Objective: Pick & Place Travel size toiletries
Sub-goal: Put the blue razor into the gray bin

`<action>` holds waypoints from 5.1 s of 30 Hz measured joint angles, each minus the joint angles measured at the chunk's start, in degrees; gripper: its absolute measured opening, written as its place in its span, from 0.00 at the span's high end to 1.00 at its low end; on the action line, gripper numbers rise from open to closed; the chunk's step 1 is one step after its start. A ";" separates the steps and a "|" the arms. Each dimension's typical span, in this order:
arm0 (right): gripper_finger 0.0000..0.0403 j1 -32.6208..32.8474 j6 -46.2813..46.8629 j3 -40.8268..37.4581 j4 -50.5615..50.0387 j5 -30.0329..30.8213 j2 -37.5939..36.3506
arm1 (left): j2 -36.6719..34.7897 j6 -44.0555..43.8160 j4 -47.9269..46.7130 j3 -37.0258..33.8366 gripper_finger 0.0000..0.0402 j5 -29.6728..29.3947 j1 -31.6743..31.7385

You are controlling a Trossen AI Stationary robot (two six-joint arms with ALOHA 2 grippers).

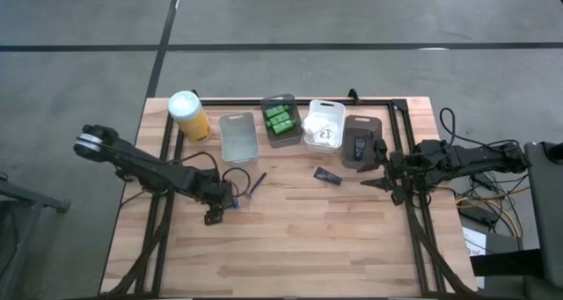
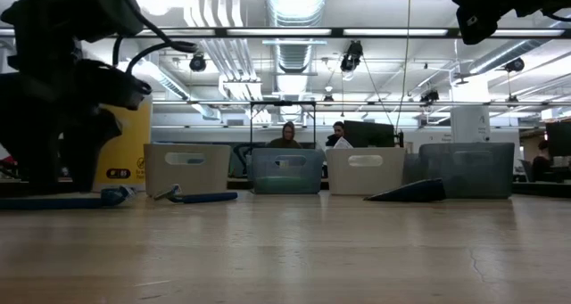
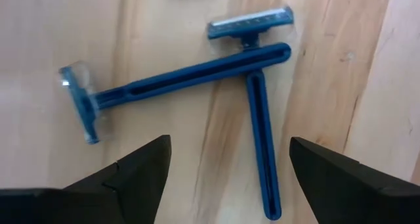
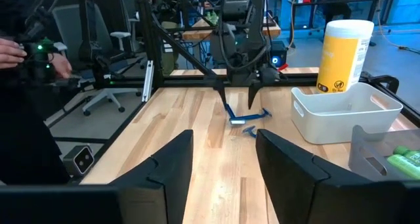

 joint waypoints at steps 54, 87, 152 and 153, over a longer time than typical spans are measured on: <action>0.79 0.00 0.00 0.00 0.00 0.00 -0.02 | 8.59 -5.50 5.13 1.99 0.94 1.93 -4.15; 0.62 0.01 0.00 0.00 0.01 0.01 -0.02 | 2.30 7.65 4.22 30.85 0.93 11.40 4.73; 0.77 0.01 0.00 0.00 0.01 0.00 -0.01 | 13.34 3.20 2.37 18.86 0.71 -1.66 49.58; 0.78 0.01 0.00 0.00 0.01 0.01 -0.01 | 13.34 3.20 2.37 18.86 0.69 -1.66 49.58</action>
